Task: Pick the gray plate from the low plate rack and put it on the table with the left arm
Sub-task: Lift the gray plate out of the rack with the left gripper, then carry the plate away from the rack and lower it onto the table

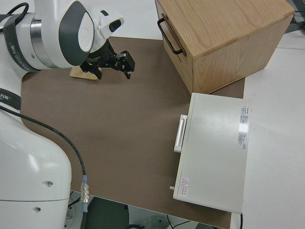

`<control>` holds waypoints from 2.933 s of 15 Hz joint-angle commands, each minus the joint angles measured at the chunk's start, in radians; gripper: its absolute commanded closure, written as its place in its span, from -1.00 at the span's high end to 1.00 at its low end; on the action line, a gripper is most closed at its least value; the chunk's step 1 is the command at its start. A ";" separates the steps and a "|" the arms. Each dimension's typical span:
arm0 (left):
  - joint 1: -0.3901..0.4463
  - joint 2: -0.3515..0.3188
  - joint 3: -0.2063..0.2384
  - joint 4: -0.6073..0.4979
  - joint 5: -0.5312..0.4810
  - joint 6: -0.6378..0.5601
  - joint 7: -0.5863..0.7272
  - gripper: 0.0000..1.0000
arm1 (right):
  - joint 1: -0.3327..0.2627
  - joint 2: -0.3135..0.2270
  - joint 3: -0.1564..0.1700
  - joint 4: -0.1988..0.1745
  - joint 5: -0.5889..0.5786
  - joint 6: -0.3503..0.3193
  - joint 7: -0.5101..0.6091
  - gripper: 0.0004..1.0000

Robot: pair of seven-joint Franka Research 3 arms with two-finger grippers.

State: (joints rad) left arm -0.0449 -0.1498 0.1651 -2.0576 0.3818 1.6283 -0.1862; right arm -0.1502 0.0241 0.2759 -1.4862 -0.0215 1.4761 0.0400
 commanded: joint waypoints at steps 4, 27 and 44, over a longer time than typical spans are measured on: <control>-0.006 -0.010 0.002 0.103 -0.141 -0.099 0.027 -1.00 | -0.019 -0.003 0.017 0.009 -0.001 -0.014 0.012 0.97; -0.007 0.200 -0.182 0.090 -0.567 -0.120 -0.016 -1.00 | -0.019 -0.003 0.017 0.009 -0.001 -0.013 0.012 0.97; -0.006 0.299 -0.230 0.090 -0.564 -0.051 -0.036 -1.00 | -0.019 -0.003 0.017 0.009 -0.001 -0.014 0.012 0.97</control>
State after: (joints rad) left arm -0.0472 0.1193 -0.0500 -1.9688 -0.1753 1.5397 -0.2021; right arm -0.1502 0.0242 0.2759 -1.4862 -0.0215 1.4760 0.0400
